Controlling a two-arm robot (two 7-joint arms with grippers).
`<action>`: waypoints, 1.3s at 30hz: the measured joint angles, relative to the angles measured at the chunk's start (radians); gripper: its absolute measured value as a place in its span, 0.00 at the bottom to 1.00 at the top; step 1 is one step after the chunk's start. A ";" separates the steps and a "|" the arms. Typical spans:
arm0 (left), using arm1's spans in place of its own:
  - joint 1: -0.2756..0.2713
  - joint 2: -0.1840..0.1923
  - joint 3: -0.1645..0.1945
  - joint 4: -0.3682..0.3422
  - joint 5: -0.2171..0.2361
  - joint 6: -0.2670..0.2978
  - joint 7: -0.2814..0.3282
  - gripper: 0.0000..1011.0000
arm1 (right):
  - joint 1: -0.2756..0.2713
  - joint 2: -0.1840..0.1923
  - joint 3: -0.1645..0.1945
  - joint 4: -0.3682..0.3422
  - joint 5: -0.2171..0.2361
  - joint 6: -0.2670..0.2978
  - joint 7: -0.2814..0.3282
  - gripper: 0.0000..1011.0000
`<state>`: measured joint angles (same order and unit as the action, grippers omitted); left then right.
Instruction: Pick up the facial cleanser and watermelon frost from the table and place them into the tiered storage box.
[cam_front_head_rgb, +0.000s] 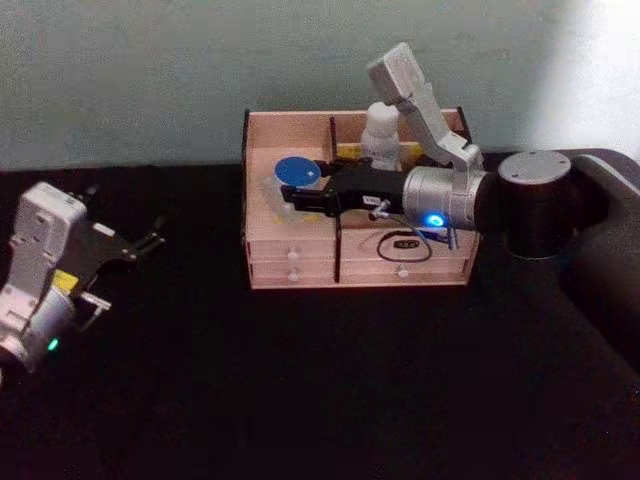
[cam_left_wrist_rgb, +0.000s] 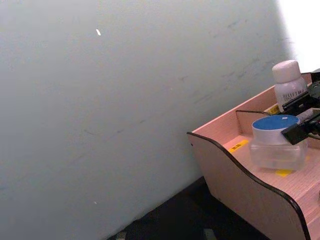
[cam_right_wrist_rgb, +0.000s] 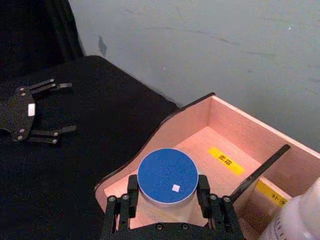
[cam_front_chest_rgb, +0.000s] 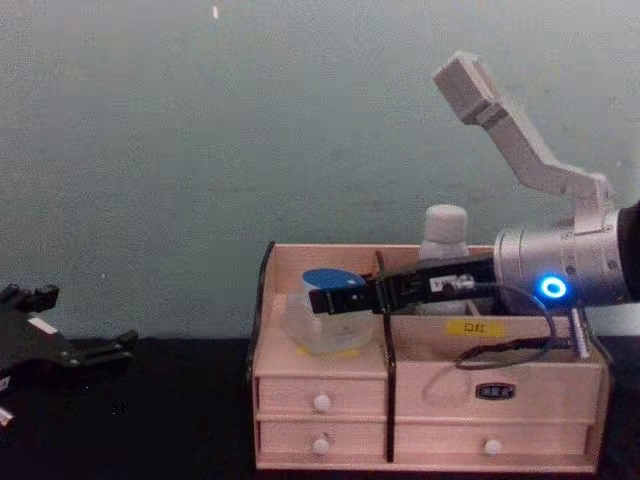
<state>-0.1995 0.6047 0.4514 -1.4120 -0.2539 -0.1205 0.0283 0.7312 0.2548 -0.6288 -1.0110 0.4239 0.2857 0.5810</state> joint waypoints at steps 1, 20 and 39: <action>0.000 0.000 0.000 0.000 0.000 0.000 0.000 0.99 | 0.001 -0.001 0.002 0.003 -0.002 0.000 -0.001 0.70; 0.000 0.000 0.000 0.000 0.000 0.000 0.000 0.99 | 0.000 0.000 0.000 0.000 -0.002 0.002 -0.001 0.70; 0.000 0.000 0.000 0.000 0.000 0.000 0.000 0.99 | -0.001 0.001 0.000 -0.001 -0.003 0.004 -0.001 0.99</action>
<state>-0.1995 0.6047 0.4514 -1.4120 -0.2539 -0.1205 0.0283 0.7301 0.2559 -0.6291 -1.0117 0.4210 0.2899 0.5803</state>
